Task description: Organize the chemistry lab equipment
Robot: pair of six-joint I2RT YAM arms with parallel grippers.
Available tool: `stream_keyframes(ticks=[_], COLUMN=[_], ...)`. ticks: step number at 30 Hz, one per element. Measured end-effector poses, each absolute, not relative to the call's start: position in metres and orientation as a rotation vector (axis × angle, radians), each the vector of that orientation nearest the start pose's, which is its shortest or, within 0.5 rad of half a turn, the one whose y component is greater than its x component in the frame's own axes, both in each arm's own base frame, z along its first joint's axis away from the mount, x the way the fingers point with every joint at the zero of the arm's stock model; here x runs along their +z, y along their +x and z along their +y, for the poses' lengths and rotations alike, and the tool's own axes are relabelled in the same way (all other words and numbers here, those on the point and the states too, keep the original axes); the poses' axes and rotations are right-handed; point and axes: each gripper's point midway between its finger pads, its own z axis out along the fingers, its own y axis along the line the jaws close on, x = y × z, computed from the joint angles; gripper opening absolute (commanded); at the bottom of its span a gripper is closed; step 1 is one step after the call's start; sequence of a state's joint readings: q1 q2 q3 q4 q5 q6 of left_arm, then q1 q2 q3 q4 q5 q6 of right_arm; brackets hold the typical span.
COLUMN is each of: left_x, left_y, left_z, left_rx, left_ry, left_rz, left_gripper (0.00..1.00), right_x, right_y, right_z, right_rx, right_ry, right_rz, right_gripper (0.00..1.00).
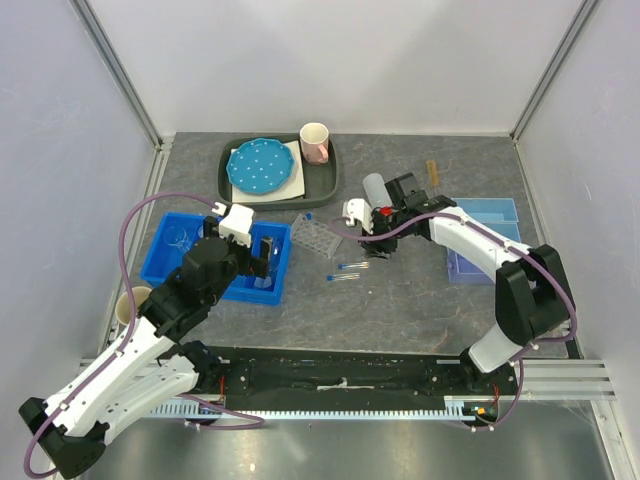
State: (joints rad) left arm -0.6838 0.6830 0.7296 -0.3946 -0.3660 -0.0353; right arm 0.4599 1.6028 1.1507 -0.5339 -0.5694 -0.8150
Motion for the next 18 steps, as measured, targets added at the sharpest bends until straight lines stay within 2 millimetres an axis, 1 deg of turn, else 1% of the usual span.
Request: stream_keyframes(ticks=[2,4,10,13,15,18], left_x=[0.231,0.231,0.231,0.231,0.231,0.231], left_y=[0.246,0.245,0.245,0.245,0.245,0.245], left_z=[-0.122,-0.122,-0.123,-0.123,-0.123,-0.123], left_rx=[-0.141,-0.144,-0.147,-0.147,-0.148,-0.148], left_ry=[0.37,0.372,0.375,0.375,0.374,0.375], left_rz=[1.861,1.861,1.862,1.862,1.861,1.861], left_gripper=[0.97,0.97,0.97,0.97,0.97,0.97], right_x=[0.101,0.092,0.055,0.044,0.042,0.045], right_y=[0.306,0.305,0.305,0.301,0.3,0.302], right_z=[0.228,0.226,0.217,0.224,0.231,0.241], right_rx=[0.554,0.527,0.467,0.456,0.45,0.442], right_ry=[-1.689,-1.75,-1.894,-1.958,-1.988,-2.01], right_rz=[1.794,1.778,1.802,1.795,1.774,1.74], right_gripper=[0.54,0.54,0.52,0.5,0.49,0.47])
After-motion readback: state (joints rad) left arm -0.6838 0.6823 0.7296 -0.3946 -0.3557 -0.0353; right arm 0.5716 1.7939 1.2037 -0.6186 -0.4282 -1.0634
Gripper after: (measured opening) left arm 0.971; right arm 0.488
